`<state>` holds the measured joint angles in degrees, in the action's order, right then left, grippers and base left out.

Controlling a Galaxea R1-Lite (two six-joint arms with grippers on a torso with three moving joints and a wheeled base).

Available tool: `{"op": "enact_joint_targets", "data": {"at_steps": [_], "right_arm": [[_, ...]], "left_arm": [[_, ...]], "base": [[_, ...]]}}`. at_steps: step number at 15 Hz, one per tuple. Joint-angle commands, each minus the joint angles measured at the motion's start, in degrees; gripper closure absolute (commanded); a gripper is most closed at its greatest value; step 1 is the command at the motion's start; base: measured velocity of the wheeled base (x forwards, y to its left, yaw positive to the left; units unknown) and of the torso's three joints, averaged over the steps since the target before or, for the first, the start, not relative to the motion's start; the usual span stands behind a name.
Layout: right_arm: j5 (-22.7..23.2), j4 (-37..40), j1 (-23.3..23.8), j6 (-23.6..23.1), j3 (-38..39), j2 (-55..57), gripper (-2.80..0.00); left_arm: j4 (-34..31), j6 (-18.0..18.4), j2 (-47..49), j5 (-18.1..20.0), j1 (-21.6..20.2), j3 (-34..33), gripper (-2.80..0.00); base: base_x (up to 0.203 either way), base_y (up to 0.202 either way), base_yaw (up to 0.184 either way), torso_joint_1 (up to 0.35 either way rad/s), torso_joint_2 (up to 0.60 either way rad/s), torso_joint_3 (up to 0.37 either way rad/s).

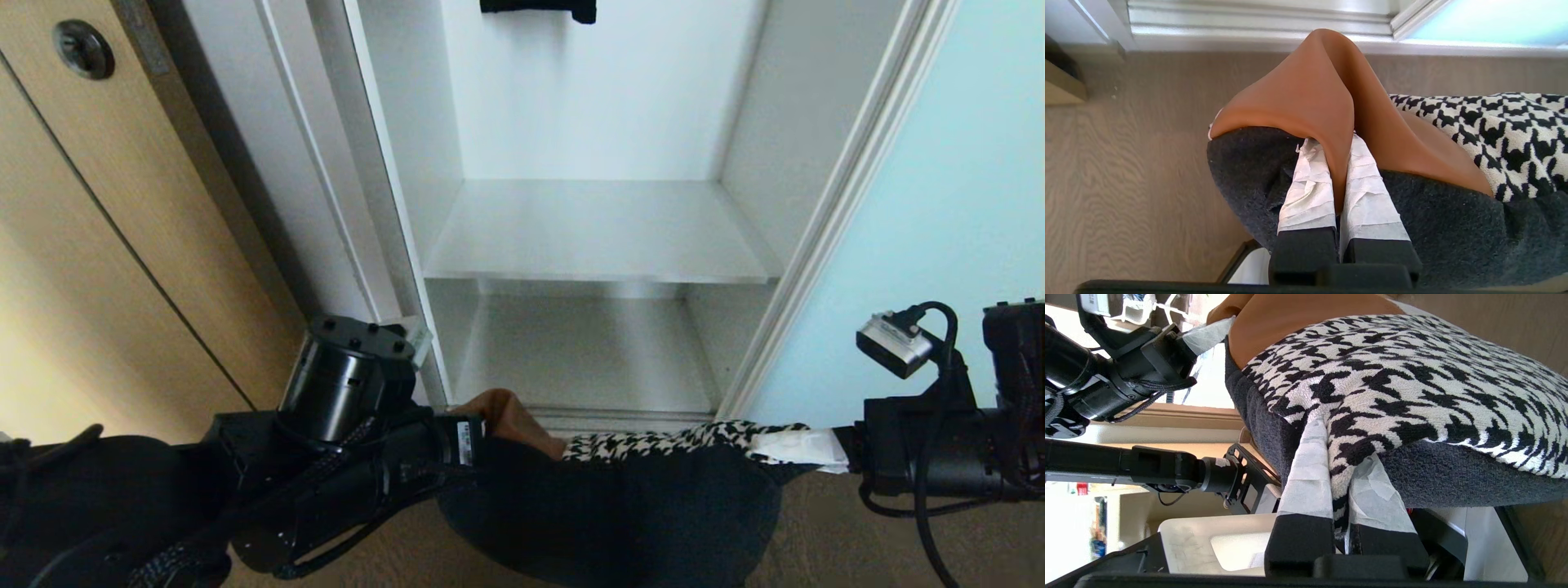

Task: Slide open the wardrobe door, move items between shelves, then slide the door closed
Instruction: Place the pillow on the lower shelf

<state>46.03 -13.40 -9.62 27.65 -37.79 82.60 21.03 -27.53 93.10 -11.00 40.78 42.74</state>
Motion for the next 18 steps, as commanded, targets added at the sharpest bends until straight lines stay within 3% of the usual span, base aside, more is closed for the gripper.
{"op": "enact_joint_targets", "data": {"at_steps": [1, 18], "right_arm": [[0.29, -0.4, -0.14, 0.1, 0.51, -0.48, 0.0], [0.37, -0.84, -0.58, 0.04, 1.32, -0.43, 0.0]], "left_arm": [[0.06, -0.07, 0.12, -0.17, 0.26, -0.11, 0.0], [0.11, 0.02, 1.82, -0.03, 1.85, 0.02, 0.0]], "base": [[0.0, 0.0, 0.0, -0.002, 0.0, -0.202], [0.0, 0.0, 0.0, 0.004, 0.0, -0.198]]}}
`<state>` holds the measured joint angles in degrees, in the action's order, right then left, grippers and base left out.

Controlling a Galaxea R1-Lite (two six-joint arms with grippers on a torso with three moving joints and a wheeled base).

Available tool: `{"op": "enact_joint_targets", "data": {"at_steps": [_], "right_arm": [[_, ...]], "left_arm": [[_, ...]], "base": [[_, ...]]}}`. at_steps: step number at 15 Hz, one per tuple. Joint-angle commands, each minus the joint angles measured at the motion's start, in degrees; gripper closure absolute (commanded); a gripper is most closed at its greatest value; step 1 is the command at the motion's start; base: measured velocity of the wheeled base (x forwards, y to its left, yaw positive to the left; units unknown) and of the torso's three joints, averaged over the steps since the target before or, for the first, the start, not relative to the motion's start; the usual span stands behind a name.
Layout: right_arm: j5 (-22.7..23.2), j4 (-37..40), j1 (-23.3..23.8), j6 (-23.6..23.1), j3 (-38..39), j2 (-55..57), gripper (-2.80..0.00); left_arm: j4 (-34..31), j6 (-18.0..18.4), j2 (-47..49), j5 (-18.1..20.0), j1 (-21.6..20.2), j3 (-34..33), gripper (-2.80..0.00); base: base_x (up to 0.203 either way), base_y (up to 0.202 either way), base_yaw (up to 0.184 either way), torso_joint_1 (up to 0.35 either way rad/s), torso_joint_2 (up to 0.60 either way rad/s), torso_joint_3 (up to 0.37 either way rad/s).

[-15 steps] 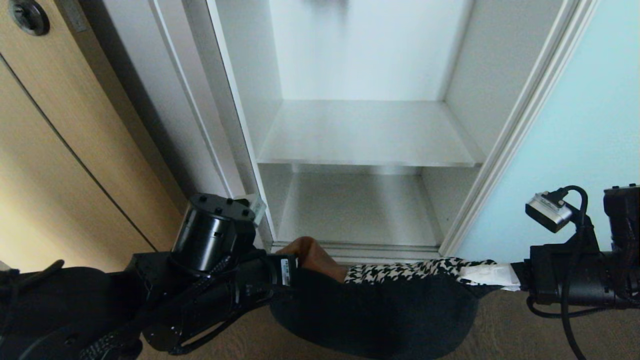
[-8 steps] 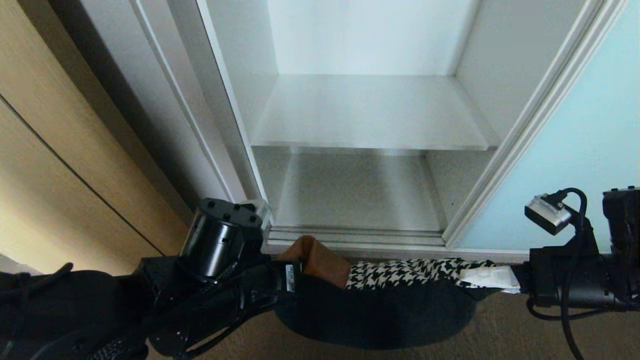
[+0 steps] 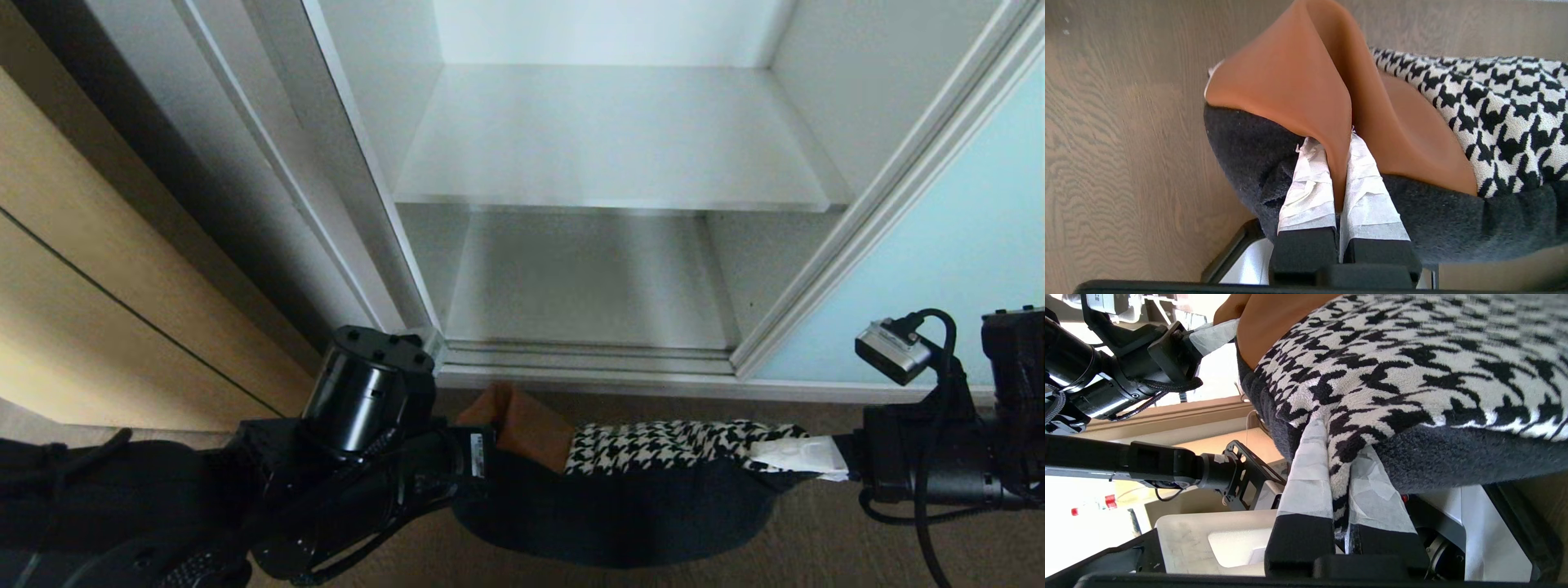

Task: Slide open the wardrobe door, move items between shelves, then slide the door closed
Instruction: Place the pillow on the lower shelf

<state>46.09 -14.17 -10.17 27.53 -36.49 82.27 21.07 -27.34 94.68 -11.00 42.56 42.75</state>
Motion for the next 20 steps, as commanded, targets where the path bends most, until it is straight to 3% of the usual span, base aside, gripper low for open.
{"op": "enact_joint_targets", "data": {"at_steps": [1, 16, 20], "right_arm": [[0.32, -0.07, -0.03, 0.16, 0.01, -0.01, 0.0], [0.41, -0.07, -0.2, 0.25, 0.1, 0.87, 0.0], [0.24, -2.17, -0.27, 0.19, 0.2, 4.05, 0.0]], "left_arm": [[0.03, -0.17, 0.4, 0.01, 0.07, -0.04, 0.0], [0.41, -0.08, 2.75, -0.42, 0.51, -0.26, 0.0], [7.89, 0.11, 6.18, -0.65, 0.43, -2.07, 0.0]], "base": [[0.0, 0.0, 0.0, -0.007, 0.01, -0.198], [0.0, 0.0, 0.0, 0.003, 0.0, -0.174], [0.0, 0.0, 0.0, 0.0, 0.0, 0.0]]}}
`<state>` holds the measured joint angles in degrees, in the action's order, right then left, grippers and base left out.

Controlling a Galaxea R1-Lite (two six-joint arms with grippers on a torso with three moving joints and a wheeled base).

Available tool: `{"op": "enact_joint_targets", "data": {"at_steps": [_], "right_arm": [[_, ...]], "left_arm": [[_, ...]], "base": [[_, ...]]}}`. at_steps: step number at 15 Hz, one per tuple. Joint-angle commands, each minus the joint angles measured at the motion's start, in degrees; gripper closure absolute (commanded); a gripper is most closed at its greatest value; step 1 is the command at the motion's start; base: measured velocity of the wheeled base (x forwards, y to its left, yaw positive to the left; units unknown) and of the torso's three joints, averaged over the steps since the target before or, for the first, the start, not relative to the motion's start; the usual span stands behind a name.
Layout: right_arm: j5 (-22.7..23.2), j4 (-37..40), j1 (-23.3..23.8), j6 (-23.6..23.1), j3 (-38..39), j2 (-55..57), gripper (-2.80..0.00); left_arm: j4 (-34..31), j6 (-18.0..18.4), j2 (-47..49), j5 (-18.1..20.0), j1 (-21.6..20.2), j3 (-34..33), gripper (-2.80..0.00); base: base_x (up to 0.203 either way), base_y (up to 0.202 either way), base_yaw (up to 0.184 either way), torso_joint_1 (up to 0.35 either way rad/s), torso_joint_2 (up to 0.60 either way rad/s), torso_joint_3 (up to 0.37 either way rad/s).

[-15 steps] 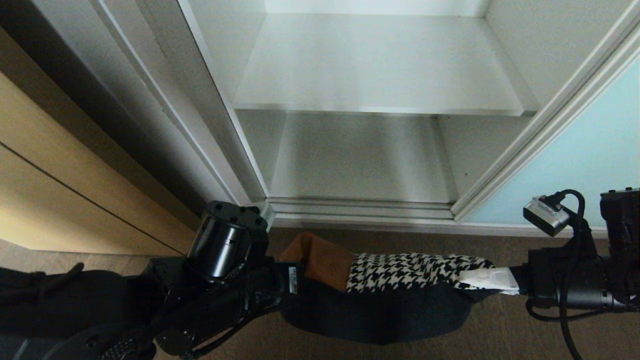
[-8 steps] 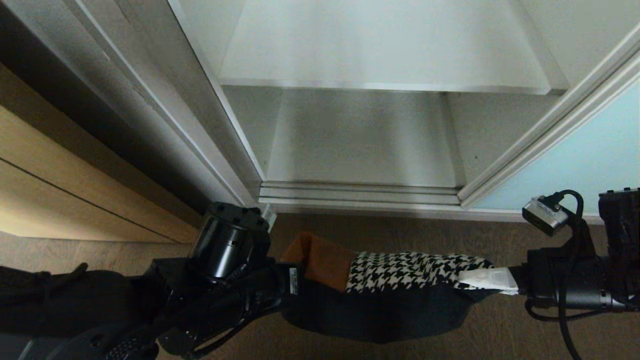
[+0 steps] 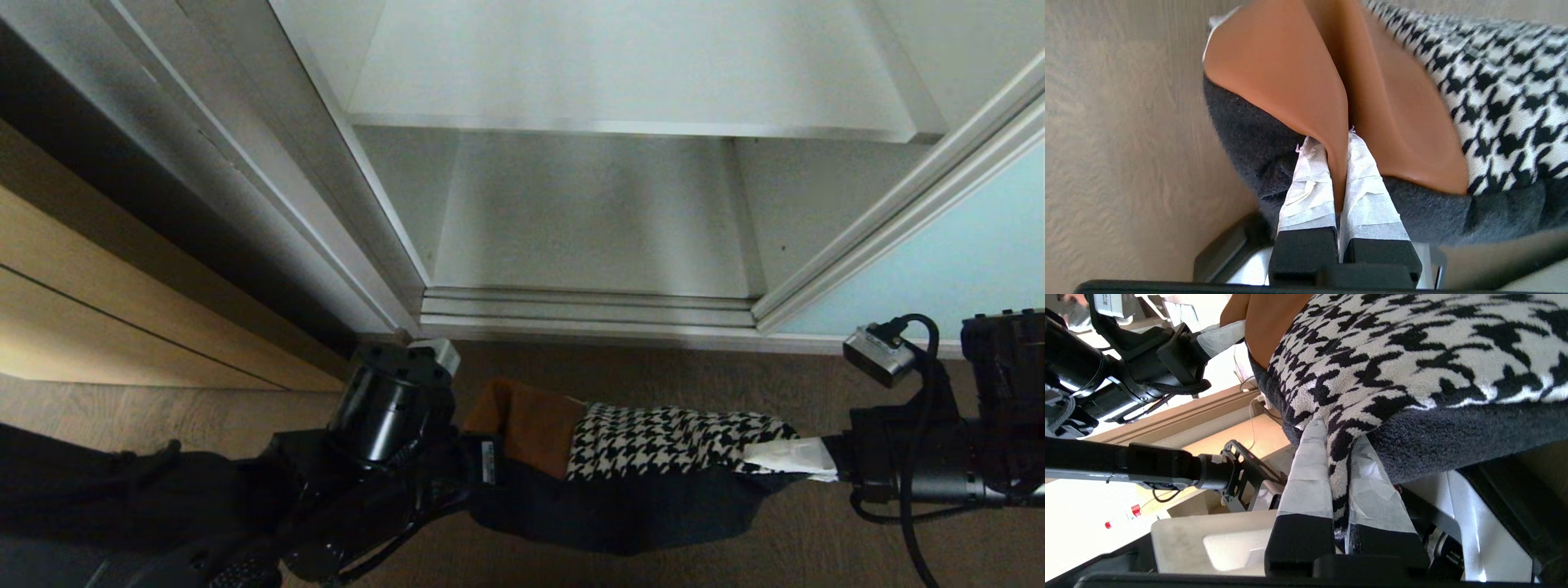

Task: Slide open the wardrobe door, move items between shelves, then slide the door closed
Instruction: Place the pillow on the lower shelf

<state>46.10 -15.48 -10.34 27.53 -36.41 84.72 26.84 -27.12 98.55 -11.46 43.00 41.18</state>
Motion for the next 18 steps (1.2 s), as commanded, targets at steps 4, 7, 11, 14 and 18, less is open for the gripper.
{"op": "enact_joint_targets", "data": {"at_steps": [4, 7, 11, 14, 18], "right_arm": [[0.21, -1.57, -0.12, 0.25, 0.47, 1.69, 0.0], [0.21, -1.57, -0.12, 0.25, 0.31, 2.3, 0.0], [-0.21, -1.58, -0.12, 0.49, -3.64, 6.77, 0.0], [-2.74, -1.64, -0.12, 0.51, -7.84, 10.69, 0.0], [-3.56, -1.61, 0.07, 0.51, -19.58, 15.07, 0.0]], "left_arm": [[3.4, 0.2, 4.13, -0.31, -0.02, -0.92, 0.0], [5.0, 0.22, 5.76, -0.45, -0.11, -1.13, 0.0], [8.53, 0.97, 6.7, -0.36, -4.0, 0.09, 0.0], [10.58, 0.83, 7.41, -0.23, -7.33, 3.34, 0.0], [10.77, 3.74, 13.69, -0.24, -11.55, 14.68, 0.0]], "base": [[0.0, 0.0, 0.0, 0.0, 0.0, 0.0], [0.0, 0.0, 0.0, 0.0, 0.0, 0.0], [0.0, 0.0, 0.0, 0.0, 0.0, 0.0], [0.0, 0.0, 0.0, 0.0, 0.0, 0.0], [0.0, 0.0, 0.0, 0.0, 0.0, 0.0]]}}
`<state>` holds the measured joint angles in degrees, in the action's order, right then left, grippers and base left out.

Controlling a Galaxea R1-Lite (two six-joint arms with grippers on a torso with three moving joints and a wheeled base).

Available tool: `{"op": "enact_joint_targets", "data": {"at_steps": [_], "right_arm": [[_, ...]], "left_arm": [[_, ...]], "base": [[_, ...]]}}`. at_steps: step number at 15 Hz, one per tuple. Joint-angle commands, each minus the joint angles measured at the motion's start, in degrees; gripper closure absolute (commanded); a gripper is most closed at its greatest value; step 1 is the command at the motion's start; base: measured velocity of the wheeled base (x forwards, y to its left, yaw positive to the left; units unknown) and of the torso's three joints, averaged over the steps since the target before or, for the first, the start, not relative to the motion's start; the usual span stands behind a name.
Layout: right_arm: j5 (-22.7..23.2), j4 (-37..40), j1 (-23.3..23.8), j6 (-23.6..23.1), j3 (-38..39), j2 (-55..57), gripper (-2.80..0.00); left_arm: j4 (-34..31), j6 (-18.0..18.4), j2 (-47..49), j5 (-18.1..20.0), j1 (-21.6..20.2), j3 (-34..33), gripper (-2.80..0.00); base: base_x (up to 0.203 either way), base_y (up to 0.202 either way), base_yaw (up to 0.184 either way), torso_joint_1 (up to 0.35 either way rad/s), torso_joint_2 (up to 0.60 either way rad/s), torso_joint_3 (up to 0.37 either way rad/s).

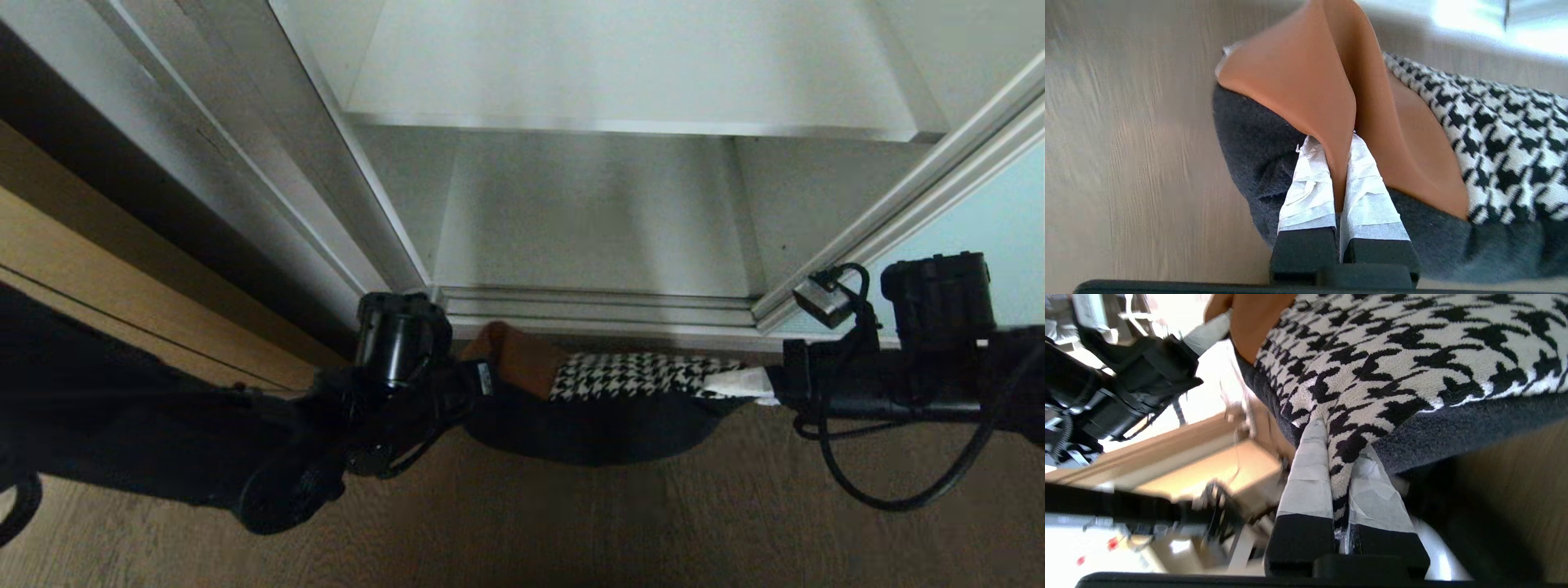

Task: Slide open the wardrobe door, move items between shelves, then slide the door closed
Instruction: Place the pillow on the lower shelf

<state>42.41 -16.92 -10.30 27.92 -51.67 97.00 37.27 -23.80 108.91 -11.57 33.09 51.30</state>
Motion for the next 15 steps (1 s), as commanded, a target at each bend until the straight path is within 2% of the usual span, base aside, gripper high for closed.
{"op": "enact_joint_targets", "data": {"at_steps": [1, 3, 5, 7, 11, 12, 13, 15], "right_arm": [[-0.14, -0.16, 0.06, 0.12, -9.18, 4.15, 0.0], [-0.36, -0.16, 0.09, 0.16, -18.56, 6.62, 0.0], [-0.44, -0.22, 0.1, 0.12, -25.75, 8.5, 0.0], [-0.32, -3.74, 0.14, 0.23, -26.45, 7.45, 0.0], [-0.38, -17.14, 0.6, 0.71, -21.87, 9.19, 0.0], [-0.18, -20.14, 0.58, 1.09, -20.08, 8.03, 0.0], [0.3, -23.65, 0.58, 1.4, -19.58, 7.62, 0.0], [0.77, -25.23, 1.59, 2.51, -21.92, 10.29, 0.0]], "left_arm": [[0.54, 1.13, 4.43, -0.1, -2.5, 8.6, 0.0], [2.08, 2.04, 6.79, 0.05, -3.8, 16.03, 0.0], [8.11, 4.17, 9.21, 0.15, -5.17, 21.06, 0.0], [11.96, 6.82, 7.24, 0.4, -5.39, 22.0, 0.0], [15.97, 8.0, 7.58, 0.51, -5.47, 24.08, 0.0], [15.97, 8.71, 6.41, 1.05, -5.43, 25.52, 0.0], [15.76, 9.41, 6.18, 3.19, -5.41, 27.17, 0.0], [16.59, 9.75, 9.74, 4.6, -6.49, 27.39, 0.0]], "base": [[0.0, 0.0, 0.0, 0.0, 0.0, 0.0], [0.0, 0.0, 0.0, 0.0, 0.0, 0.0], [0.0, 0.0, 0.0, 0.0, 0.0, 0.0], [0.0, 0.0, 0.0, 0.0, 0.0, 0.0], [0.0, 0.0, 0.0, 0.0, 0.0, 0.0], [0.0, 0.0, 0.0, 0.0, 0.0, 0.0], [0.0, 0.0, 0.0, 0.0, 0.0, 0.0], [0.0, 0.0, 0.0, 0.0, 0.0, 0.0]]}}
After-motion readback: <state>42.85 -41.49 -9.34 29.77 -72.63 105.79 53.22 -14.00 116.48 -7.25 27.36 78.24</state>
